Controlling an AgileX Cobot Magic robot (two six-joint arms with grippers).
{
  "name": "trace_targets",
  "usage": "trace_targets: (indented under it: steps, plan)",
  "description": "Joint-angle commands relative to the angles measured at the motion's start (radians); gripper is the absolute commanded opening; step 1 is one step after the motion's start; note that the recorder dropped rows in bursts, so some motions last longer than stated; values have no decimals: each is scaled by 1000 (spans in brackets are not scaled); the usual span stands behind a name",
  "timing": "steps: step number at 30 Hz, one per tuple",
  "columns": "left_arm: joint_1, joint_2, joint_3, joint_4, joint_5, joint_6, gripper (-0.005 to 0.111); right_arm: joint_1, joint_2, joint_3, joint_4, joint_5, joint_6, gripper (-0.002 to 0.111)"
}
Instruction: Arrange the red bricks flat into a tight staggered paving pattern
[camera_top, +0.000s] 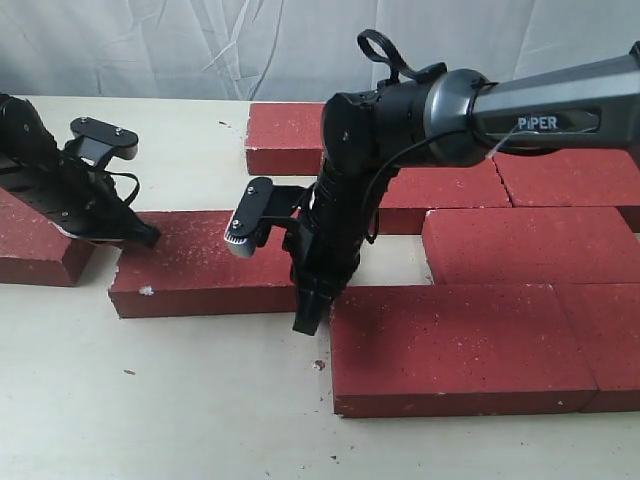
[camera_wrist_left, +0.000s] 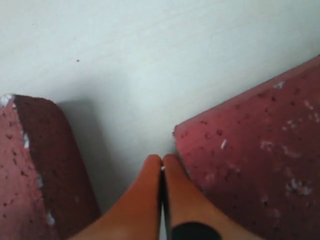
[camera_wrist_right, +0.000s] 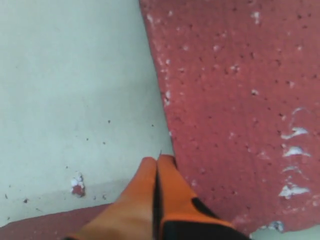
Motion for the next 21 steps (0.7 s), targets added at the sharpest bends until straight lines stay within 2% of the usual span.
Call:
trace_targets:
  steps: [1, 7, 11, 16, 21]
  plan:
    - [-8, 2, 1, -15, -24, 4, 0, -4, -17, -2, -7, 47, 7, -1]
    - [-10, 2, 1, -18, -31, 17, 0, -5, -83, -2, 8, 101, 40, -1]
    - [-25, 7, 1, -32, -45, 22, 0, -23, -114, -2, -42, 76, 146, -1]
    - [-59, 7, 1, -35, -67, 41, 0, -112, -121, 0, -59, -13, 267, -1]
    - [-68, 7, 1, -45, -83, 42, 0, -188, -121, 11, -52, -28, 290, -1]
